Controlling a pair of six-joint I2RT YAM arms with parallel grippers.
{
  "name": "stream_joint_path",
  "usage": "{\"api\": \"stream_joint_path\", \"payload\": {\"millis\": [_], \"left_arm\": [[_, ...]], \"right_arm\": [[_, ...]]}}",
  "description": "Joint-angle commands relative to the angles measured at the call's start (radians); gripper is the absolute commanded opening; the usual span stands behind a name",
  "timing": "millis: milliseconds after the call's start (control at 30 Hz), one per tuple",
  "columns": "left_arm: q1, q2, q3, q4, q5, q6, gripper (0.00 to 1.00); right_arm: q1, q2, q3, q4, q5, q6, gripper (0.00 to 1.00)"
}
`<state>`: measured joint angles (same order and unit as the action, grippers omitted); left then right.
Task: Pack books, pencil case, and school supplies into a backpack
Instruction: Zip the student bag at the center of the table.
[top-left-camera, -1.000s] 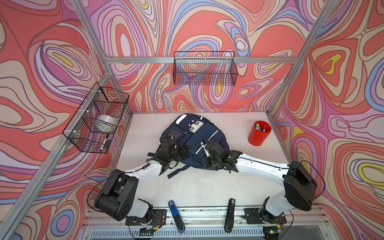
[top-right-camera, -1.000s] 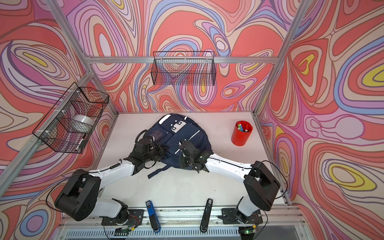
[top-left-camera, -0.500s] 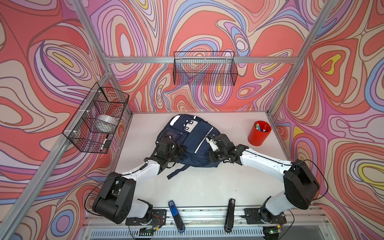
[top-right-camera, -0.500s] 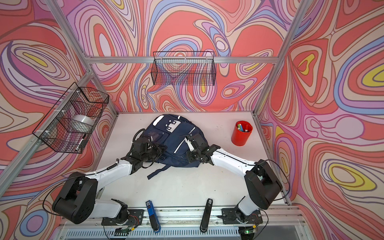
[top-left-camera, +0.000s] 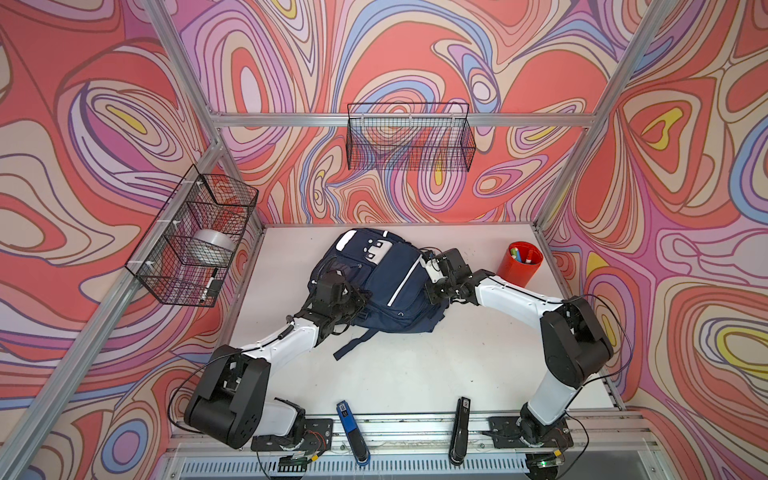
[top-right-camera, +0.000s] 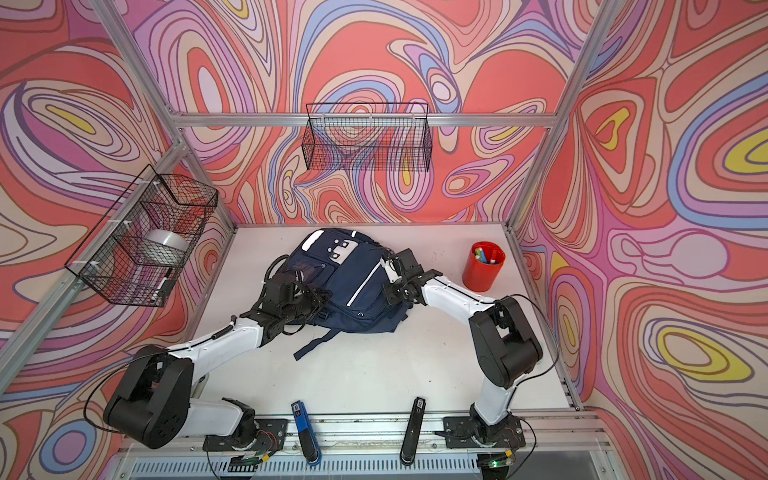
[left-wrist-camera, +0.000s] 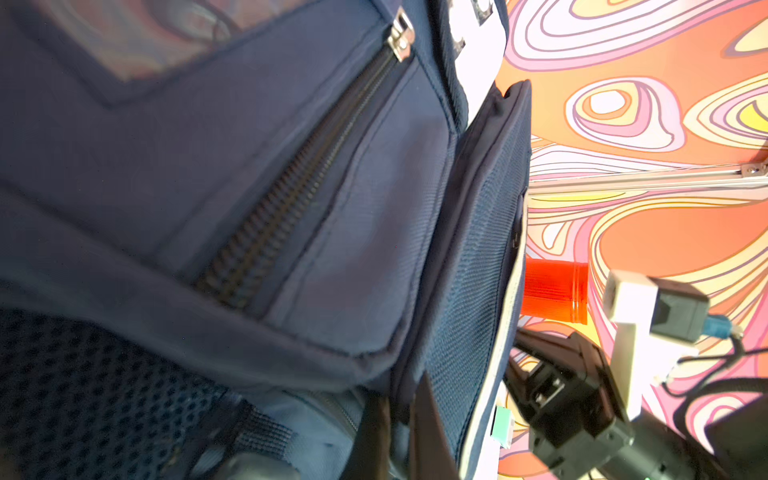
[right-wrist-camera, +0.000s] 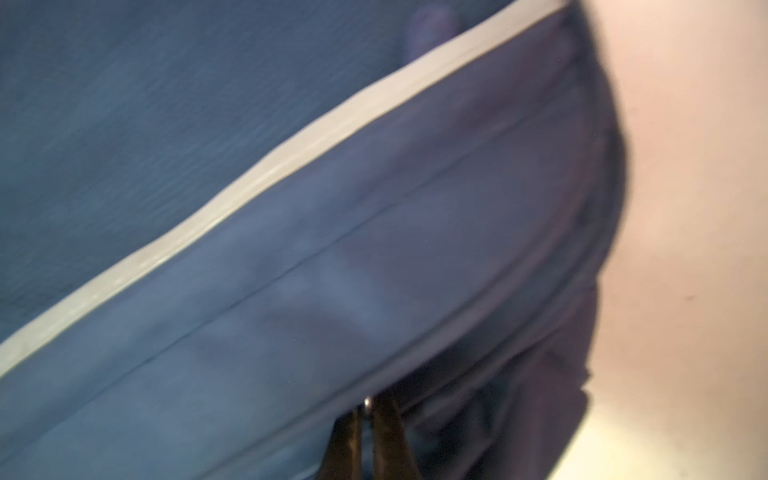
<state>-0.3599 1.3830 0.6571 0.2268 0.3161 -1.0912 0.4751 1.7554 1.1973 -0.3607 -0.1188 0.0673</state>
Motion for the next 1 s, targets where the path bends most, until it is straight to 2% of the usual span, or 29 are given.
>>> {"api": "stream_joint_path", "payload": {"millis": [0, 200, 267, 333, 400, 433, 500, 600, 633, 767, 833, 967], "left_arm": [[0.013, -0.035, 0.024, 0.011, -0.008, 0.027, 0.00], [0.016, 0.005, 0.054, -0.006, -0.022, 0.043, 0.00], [0.017, 0.032, 0.076, 0.000, -0.024, 0.052, 0.01], [0.018, 0.058, 0.101, 0.002, -0.028, 0.059, 0.14], [0.018, 0.086, 0.131, 0.005, -0.026, 0.066, 0.20], [0.020, 0.099, 0.146, 0.008, -0.030, 0.070, 0.27], [0.025, 0.121, 0.175, 0.005, -0.037, 0.078, 0.48], [0.046, 0.161, 0.228, -0.009, -0.026, 0.100, 0.82], [0.056, 0.170, 0.251, -0.019, -0.013, 0.104, 0.98], [0.067, 0.135, 0.331, -0.160, -0.025, 0.149, 1.00], [0.067, 0.062, 0.345, -0.264, -0.081, 0.196, 1.00], [0.088, -0.093, 0.331, -0.459, -0.200, 0.195, 1.00]], "right_arm": [[-0.067, 0.044, 0.054, -0.002, 0.052, -0.024, 0.00], [-0.055, 0.023, 0.047, -0.013, -0.022, 0.002, 0.00], [-0.042, -0.031, 0.012, -0.023, -0.019, 0.010, 0.00], [-0.027, -0.062, -0.027, -0.025, -0.030, 0.020, 0.00], [-0.010, -0.087, -0.054, -0.041, -0.014, 0.031, 0.00], [0.003, -0.097, -0.064, -0.054, -0.008, 0.038, 0.00], [0.035, -0.120, -0.082, -0.065, 0.004, 0.049, 0.00], [0.095, -0.146, -0.084, -0.106, 0.030, 0.066, 0.00], [0.120, -0.153, -0.081, -0.112, 0.030, 0.076, 0.00], [0.202, -0.155, -0.078, -0.118, 0.041, 0.129, 0.00], [0.212, -0.158, -0.090, -0.093, 0.019, 0.169, 0.00], [0.212, -0.162, -0.110, -0.042, -0.005, 0.204, 0.00]]}}
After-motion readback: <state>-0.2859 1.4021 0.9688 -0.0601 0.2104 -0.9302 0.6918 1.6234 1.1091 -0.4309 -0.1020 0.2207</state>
